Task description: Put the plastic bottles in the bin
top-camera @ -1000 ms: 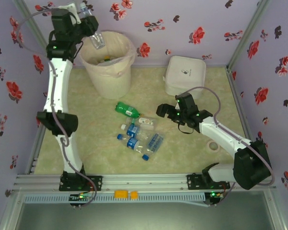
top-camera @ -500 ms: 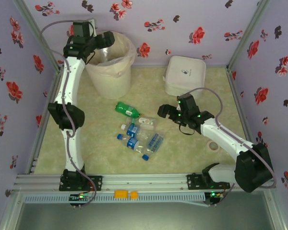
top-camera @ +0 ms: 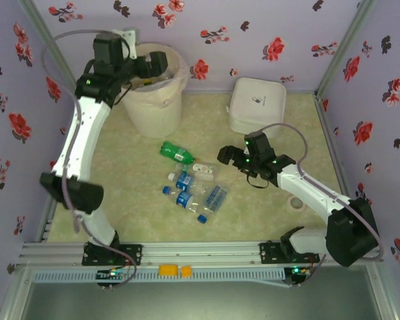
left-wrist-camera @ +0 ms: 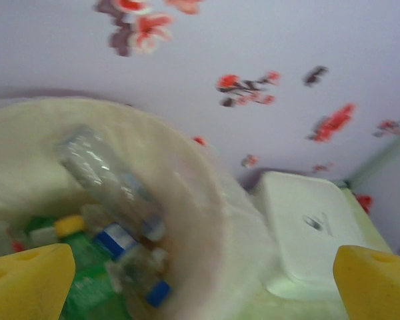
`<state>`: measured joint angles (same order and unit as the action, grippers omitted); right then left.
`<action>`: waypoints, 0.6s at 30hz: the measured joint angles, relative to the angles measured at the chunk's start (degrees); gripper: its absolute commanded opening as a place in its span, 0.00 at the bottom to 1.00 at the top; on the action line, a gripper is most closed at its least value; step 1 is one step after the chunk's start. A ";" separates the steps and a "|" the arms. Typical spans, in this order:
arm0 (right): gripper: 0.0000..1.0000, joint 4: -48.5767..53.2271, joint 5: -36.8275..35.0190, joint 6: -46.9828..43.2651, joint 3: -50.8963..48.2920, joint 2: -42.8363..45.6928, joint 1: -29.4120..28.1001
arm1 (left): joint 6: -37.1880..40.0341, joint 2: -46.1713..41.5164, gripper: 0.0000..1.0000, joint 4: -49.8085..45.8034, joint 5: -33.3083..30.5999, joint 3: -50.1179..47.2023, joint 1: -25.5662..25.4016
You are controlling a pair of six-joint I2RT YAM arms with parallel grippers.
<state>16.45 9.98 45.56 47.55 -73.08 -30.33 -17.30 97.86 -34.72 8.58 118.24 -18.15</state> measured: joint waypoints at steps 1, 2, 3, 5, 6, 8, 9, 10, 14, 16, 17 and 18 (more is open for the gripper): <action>1.00 0.04 -0.07 0.46 -0.09 0.02 -0.59 | -0.04 -3.98 1.00 1.40 0.00 -5.07 -1.66; 1.00 0.02 -0.20 1.03 -0.35 0.11 -1.27 | -0.09 -7.58 1.00 3.48 0.11 -10.16 -3.32; 1.00 0.13 -0.26 1.46 -0.70 0.26 -1.95 | -0.28 -10.62 1.00 5.38 0.11 -14.86 -4.83; 1.00 0.57 -0.50 2.56 -1.55 0.55 -3.52 | -0.94 -16.22 1.00 8.94 0.04 -24.87 -7.72; 1.00 0.96 -0.66 3.06 -1.90 0.59 -4.22 | -1.42 -17.92 1.00 10.05 0.02 -28.76 -8.70; 0.99 1.62 -0.81 4.26 -2.78 0.61 -5.77 | -2.80 -20.94 1.00 13.00 -0.46 -37.38 -10.97; 0.99 1.81 -0.96 4.76 -3.26 0.66 -6.49 | -3.58 -22.08 1.00 14.23 -0.81 -41.38 -12.02; 0.99 1.92 -1.22 5.46 -3.82 0.68 -7.43 | -4.68 -23.30 1.00 15.58 -1.22 -45.79 -13.18; 0.96 2.05 -3.32 7.69 -6.25 0.90 -11.87 | -9.20 -28.57 1.00 21.07 -2.82 -61.96 -17.64; 0.96 2.56 -4.85 9.01 -7.02 0.83 -13.88 | -11.45 -31.15 1.00 23.80 -3.61 -68.06 -19.67; 0.96 3.02 -5.73 9.62 -7.10 0.63 -14.84 | -12.52 -32.35 1.00 25.14 -4.07 -70.66 -20.68; 0.95 3.13 -6.49 10.10 -7.10 0.26 -15.69 | -13.27 -33.16 1.00 26.18 -4.48 -72.43 -21.49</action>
<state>19.57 3.49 55.66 40.45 -72.82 -46.02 -30.57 64.71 -8.54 4.10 45.80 -39.64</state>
